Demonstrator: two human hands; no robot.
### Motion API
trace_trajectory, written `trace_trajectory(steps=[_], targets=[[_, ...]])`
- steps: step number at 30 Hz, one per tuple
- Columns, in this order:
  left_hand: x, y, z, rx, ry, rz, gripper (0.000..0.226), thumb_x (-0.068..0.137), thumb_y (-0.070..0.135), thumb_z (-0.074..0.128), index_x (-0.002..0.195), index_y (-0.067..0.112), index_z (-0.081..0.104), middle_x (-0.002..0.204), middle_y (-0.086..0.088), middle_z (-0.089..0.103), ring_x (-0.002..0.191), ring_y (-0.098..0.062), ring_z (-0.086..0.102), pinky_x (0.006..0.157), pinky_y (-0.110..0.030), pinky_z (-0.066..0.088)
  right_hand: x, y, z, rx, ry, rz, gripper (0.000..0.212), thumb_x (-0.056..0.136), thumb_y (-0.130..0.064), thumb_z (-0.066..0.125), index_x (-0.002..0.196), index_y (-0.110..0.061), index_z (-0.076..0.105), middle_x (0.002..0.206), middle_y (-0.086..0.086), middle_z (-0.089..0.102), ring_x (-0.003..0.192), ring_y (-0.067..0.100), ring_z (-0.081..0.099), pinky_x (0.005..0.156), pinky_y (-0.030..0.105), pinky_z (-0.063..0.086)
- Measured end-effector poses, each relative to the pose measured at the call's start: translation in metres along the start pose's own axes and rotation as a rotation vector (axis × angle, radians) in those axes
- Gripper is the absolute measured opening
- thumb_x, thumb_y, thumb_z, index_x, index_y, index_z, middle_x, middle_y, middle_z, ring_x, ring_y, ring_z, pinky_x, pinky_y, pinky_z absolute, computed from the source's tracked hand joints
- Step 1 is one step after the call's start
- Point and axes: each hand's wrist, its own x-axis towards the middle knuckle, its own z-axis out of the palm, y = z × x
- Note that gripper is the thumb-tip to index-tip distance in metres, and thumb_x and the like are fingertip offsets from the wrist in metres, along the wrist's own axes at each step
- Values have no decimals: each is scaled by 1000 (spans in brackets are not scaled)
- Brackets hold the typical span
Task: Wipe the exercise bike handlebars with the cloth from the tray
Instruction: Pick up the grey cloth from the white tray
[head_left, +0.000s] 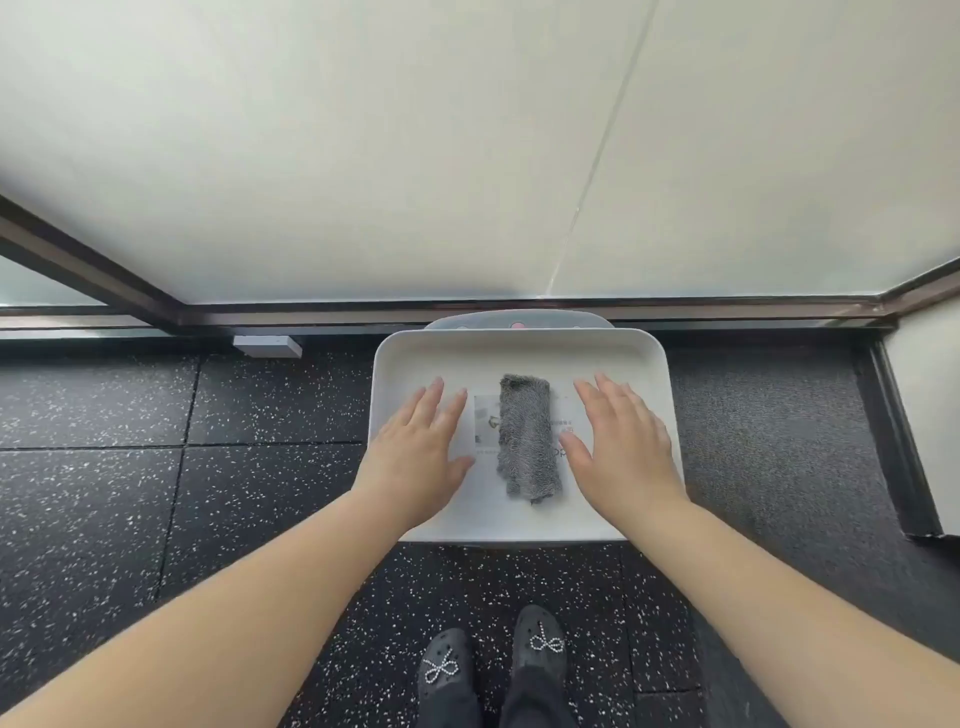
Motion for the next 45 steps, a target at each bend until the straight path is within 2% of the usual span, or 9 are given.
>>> trace_trajectory(steps=[4, 9, 15, 18, 22, 26, 33, 39, 45], targets=[[15, -13, 30, 33, -8, -32, 80, 90, 60, 39, 149, 37, -10, 158, -2, -23, 146, -20, -17, 113, -41, 26, 10, -3, 32, 34, -8, -6, 61, 96, -43, 42, 151, -29, 18, 161, -4, 12, 148, 20, 7, 118, 41, 9], [21, -18, 44, 57, 60, -21, 84, 85, 70, 34, 146, 40, -15, 156, -3, -28, 145, -20, -21, 115, -38, 22, 25, -17, 56, 72, 92, 10, 59, 93, -43, 47, 148, -29, 28, 155, 0, 26, 139, 22, 24, 110, 41, 25], [30, -15, 44, 51, 104, -5, 84, 84, 73, 34, 148, 40, -10, 157, -5, -25, 146, -21, -19, 114, -37, 22, 39, -37, 79, -5, 182, 106, 71, 81, -61, 55, 144, -36, 32, 137, 10, 33, 118, 31, 36, 93, 44, 40], [29, -15, 45, 56, 106, -6, 84, 84, 72, 34, 148, 40, -10, 157, -5, -24, 146, -21, -19, 115, -36, 20, 43, -37, 87, -5, 239, 118, 67, 81, -53, 61, 141, -36, 38, 128, 12, 39, 108, 33, 40, 86, 42, 44], [30, -16, 46, 74, 100, -14, 84, 84, 72, 33, 148, 39, -12, 157, -6, -24, 146, -21, -19, 116, -35, 16, 49, -35, 90, 76, 296, 51, 60, 80, -25, 71, 137, -26, 50, 113, 19, 47, 95, 39, 46, 78, 44, 49], [30, -14, 43, 64, 75, -32, 83, 84, 71, 35, 148, 40, -8, 158, -4, -23, 146, -21, -16, 117, -35, 12, 53, -30, 73, 214, 168, 92, 59, 83, -16, 62, 138, -30, 45, 109, 6, 41, 94, 29, 50, 78, 32, 44], [17, -2, 13, -46, 9, -103, 68, 95, 51, 37, 150, 35, 1, 160, 1, -10, 147, -21, -3, 116, -37, 16, 33, -22, 34, 436, 114, 121, 49, 87, -13, 55, 129, -38, 49, 105, -1, 36, 60, 10, 54, 62, 26, 46], [-25, 26, -29, 58, 5, -58, 64, 98, 43, 36, 152, 26, 6, 161, -3, 4, 147, -23, 4, 118, -35, 9, 2, -30, -23, 623, 44, 133, 47, 88, -13, 48, 122, -44, 50, 108, 1, 36, 56, 26, 63, 37, 25, 48], [-72, 50, -73, 200, 40, -37, 61, 98, 42, 34, 151, 26, 8, 160, -1, 14, 146, -24, 10, 118, -40, 8, -36, -34, -76, 588, 7, 127, 52, 86, -11, 42, 128, -42, 45, 107, 7, 54, 52, 27, 66, 38, 30, 50]])
